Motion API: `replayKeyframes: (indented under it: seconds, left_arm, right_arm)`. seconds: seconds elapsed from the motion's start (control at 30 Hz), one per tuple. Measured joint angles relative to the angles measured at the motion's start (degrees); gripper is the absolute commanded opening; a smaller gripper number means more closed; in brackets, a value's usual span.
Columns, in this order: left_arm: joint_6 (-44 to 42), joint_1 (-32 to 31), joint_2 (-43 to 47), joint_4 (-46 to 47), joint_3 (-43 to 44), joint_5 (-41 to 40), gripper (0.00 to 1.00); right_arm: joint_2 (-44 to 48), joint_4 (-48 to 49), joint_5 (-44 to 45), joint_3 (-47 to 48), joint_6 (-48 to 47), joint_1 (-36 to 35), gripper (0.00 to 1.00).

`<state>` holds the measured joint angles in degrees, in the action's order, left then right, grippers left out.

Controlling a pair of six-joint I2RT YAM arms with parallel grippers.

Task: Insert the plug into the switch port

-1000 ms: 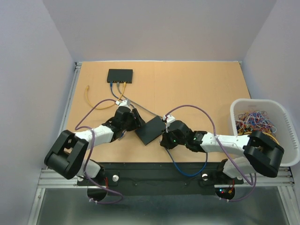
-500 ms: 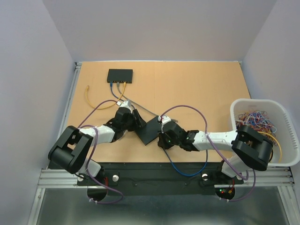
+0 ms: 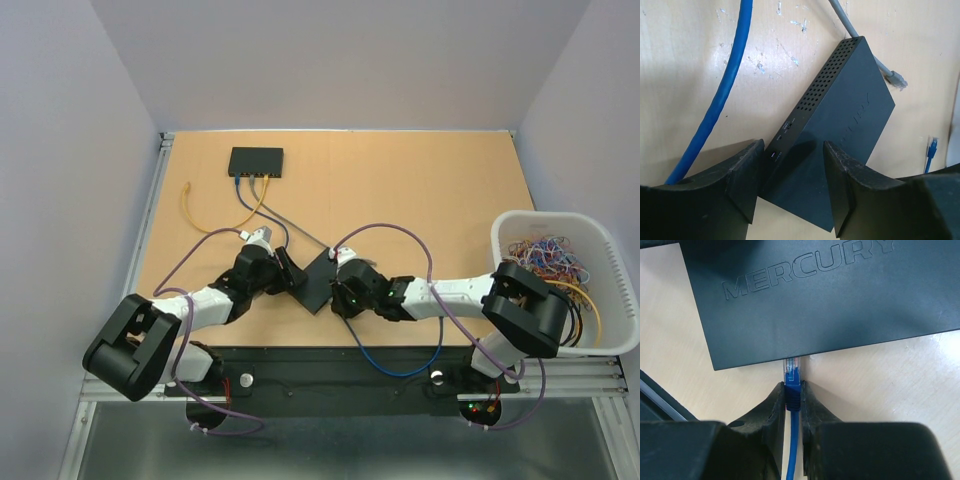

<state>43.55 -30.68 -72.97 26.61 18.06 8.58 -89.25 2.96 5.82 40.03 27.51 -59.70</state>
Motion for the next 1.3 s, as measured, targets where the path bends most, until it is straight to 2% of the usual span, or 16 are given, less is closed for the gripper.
replayKeyframes:
  seconds: [0.77,1.3]
  left_arm:
    - [-1.2,0.0,-0.6,1.7,-0.1,-3.8,0.6]
    - [-2.9,-0.2,-0.6,2.4,-0.5,-3.9,0.58]
  right_arm:
    - [-5.0,-4.3,2.5,6.9,-2.1,-1.8,0.0]
    - [-5.3,-3.2,3.6,6.9,-11.2,-2.6,0.0]
